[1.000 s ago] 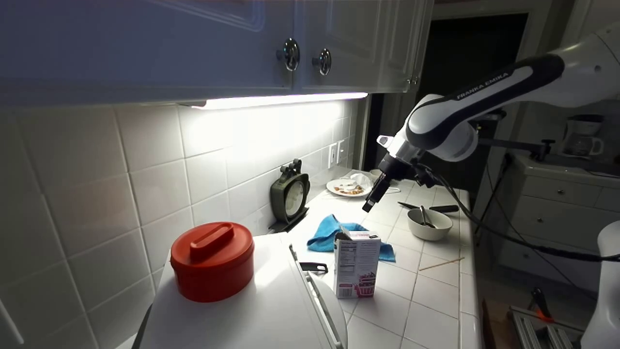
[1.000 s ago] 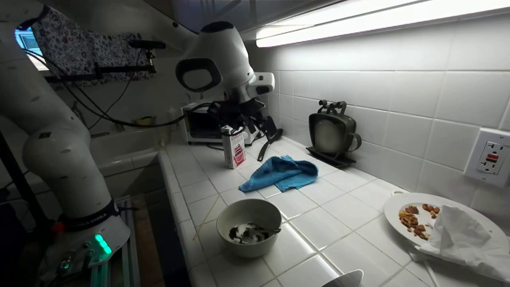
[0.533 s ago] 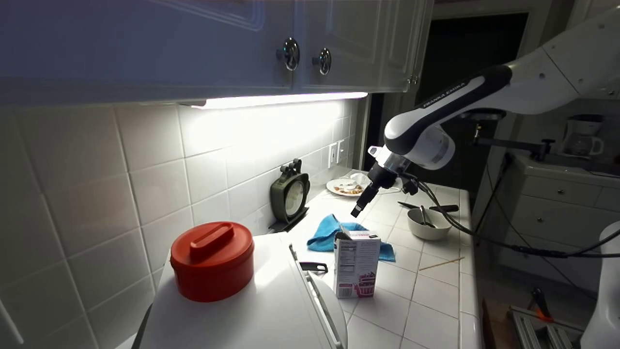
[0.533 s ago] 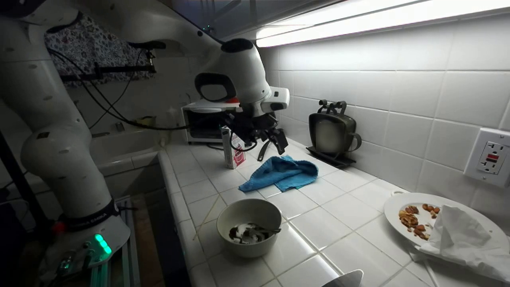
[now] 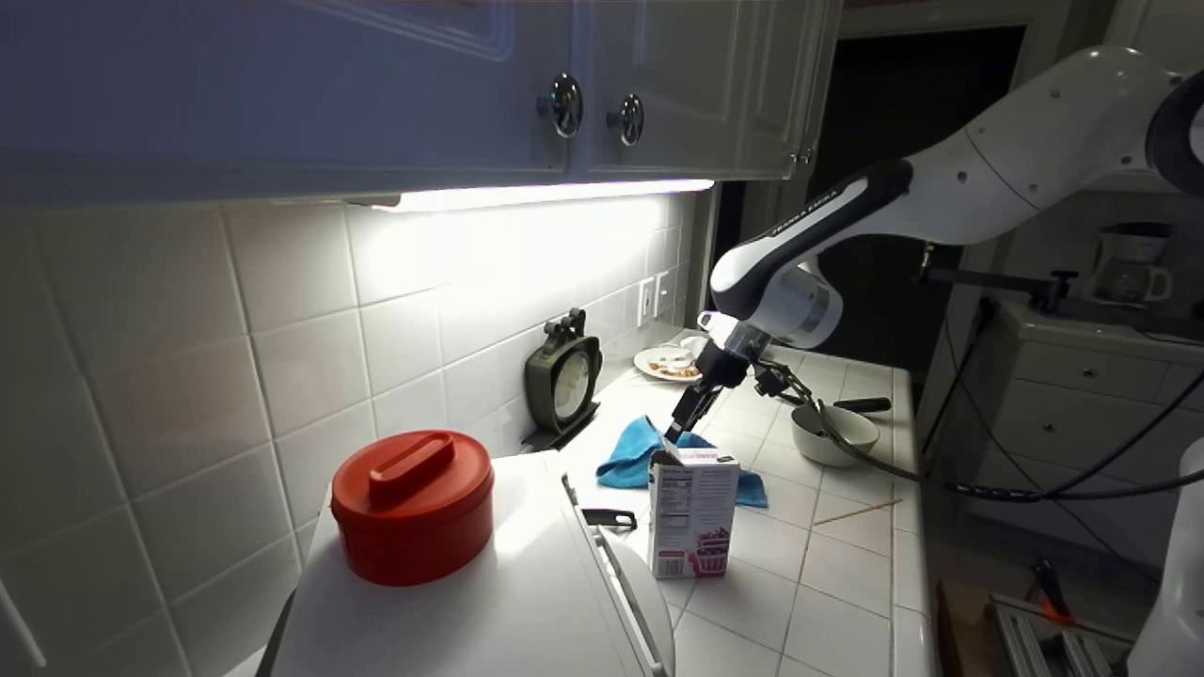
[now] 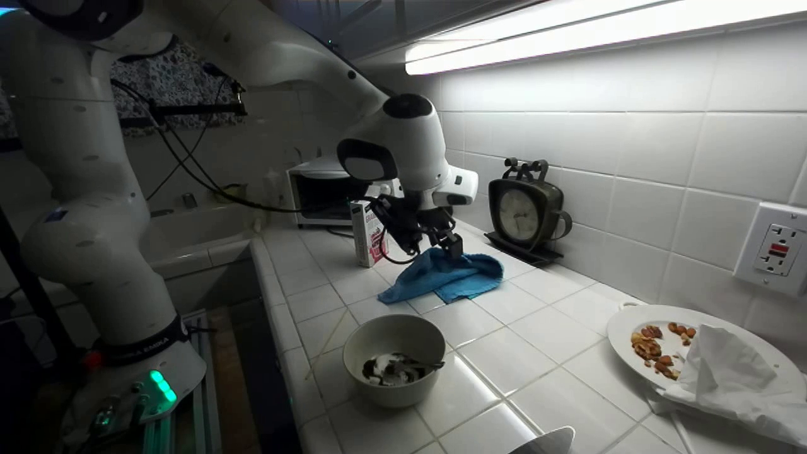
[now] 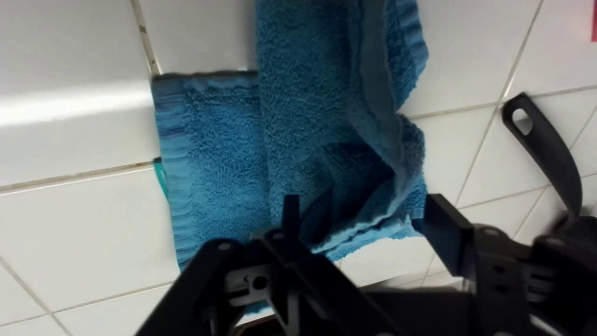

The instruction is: Unfold the cloth

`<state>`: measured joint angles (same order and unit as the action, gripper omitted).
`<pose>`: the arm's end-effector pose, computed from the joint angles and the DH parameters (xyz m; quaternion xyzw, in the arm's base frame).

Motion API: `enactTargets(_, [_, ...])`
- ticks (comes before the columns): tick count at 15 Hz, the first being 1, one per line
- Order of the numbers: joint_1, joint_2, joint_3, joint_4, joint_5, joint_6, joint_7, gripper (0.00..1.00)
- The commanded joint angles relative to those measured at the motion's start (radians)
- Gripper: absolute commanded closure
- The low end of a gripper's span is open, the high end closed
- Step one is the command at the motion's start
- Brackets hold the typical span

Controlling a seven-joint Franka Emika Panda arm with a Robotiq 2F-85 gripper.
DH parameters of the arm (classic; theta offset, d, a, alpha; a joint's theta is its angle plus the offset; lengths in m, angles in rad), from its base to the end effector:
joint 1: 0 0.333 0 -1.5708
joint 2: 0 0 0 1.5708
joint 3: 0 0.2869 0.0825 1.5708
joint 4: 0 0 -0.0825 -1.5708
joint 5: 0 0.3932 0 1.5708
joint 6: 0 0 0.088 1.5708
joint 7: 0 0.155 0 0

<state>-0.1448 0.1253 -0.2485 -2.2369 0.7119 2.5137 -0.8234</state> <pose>0.5280 -0.2066 0.2509 -0.9727 0.0570 -0.1838 0.1299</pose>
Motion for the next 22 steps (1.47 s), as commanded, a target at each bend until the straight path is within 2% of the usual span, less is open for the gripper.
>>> enactTargets(1, [-0.061,0.048,0.053,0.063,0.052,-0.04,-0.002,0.6])
enactTargets(3, [-0.077,0.057,0.07,0.077,0.062,-0.045,-0.001,0.68])
enactTargets(5, [-0.087,0.056,0.083,0.087,0.066,-0.05,0.0,0.83])
enactTargets(7, [-0.092,0.056,0.094,0.093,0.067,-0.056,-0.004,0.91])
enactTargets(8, [-0.093,0.053,0.098,0.095,0.066,-0.066,-0.002,1.0])
enactTargets(12, [-0.089,0.029,0.113,0.09,0.059,-0.075,-0.022,0.99])
enactTargets(16, [-0.069,-0.02,0.124,0.045,-0.015,-0.062,-0.039,0.99])
enactTargets(22, [-0.031,-0.123,0.153,-0.029,-0.034,-0.075,-0.19,0.99])
